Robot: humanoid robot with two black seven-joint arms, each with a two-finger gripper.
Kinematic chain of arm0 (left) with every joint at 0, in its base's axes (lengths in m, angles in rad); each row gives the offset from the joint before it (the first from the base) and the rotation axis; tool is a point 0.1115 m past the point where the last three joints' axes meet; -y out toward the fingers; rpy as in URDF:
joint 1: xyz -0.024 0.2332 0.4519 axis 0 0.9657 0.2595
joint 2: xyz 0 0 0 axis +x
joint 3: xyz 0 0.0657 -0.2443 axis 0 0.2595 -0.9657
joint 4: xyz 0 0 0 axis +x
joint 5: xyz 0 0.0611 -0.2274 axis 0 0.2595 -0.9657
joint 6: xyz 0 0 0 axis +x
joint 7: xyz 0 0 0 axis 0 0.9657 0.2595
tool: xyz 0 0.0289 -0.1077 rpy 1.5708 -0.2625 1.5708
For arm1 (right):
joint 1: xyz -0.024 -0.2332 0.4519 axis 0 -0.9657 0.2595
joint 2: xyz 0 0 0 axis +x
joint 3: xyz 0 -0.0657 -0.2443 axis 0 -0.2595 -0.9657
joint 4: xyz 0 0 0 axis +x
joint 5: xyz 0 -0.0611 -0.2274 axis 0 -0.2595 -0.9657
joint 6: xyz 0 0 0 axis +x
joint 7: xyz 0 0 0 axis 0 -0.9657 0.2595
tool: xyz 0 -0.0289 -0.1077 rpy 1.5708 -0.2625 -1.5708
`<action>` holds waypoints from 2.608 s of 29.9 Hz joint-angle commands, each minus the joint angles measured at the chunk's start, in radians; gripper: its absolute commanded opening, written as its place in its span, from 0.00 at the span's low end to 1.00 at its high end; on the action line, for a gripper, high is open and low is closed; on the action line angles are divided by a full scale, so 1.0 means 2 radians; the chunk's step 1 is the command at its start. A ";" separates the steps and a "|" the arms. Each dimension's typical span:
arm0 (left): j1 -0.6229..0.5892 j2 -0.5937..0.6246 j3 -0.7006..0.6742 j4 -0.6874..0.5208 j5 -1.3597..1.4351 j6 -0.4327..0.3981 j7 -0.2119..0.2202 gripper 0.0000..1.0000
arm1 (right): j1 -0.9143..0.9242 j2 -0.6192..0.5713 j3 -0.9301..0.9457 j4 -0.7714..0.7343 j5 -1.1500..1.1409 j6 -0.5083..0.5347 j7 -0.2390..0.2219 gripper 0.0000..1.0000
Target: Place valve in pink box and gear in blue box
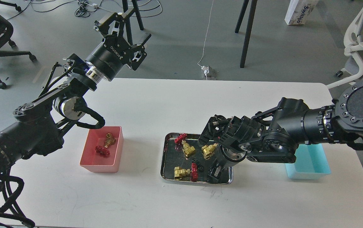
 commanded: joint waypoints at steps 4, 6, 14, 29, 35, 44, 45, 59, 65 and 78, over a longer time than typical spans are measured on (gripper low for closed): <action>0.002 0.000 0.000 0.000 0.000 0.000 0.000 0.79 | -0.002 0.000 0.000 -0.003 0.000 -0.001 0.000 0.52; 0.002 0.000 0.000 0.000 0.000 0.000 0.000 0.79 | -0.002 0.000 0.000 -0.003 0.001 -0.002 0.000 0.51; 0.003 -0.001 0.002 0.001 0.000 0.000 0.000 0.79 | -0.009 0.000 0.002 -0.011 0.001 -0.003 0.000 0.47; 0.007 -0.014 0.005 0.015 0.000 0.000 0.000 0.80 | -0.019 0.000 0.003 -0.017 0.024 -0.010 0.001 0.45; 0.007 -0.014 0.005 0.015 0.000 0.000 0.000 0.80 | -0.025 0.000 0.003 -0.022 0.024 -0.012 0.001 0.36; 0.008 -0.015 0.005 0.015 0.000 0.000 0.000 0.80 | -0.031 0.000 0.003 -0.029 0.024 -0.019 0.001 0.30; 0.008 -0.014 0.005 0.015 0.000 0.000 0.000 0.80 | -0.031 0.000 0.003 -0.029 0.024 -0.020 0.001 0.28; 0.010 -0.015 0.005 0.015 0.000 0.000 0.000 0.80 | -0.016 0.000 0.026 -0.017 0.059 -0.020 0.001 0.15; 0.010 -0.015 0.005 0.015 0.001 0.000 0.000 0.80 | 0.020 -0.002 0.056 0.023 0.088 -0.020 0.001 0.15; 0.010 -0.035 0.005 0.023 0.001 0.000 0.000 0.80 | 0.010 -0.396 0.116 0.122 0.098 -0.019 0.002 0.15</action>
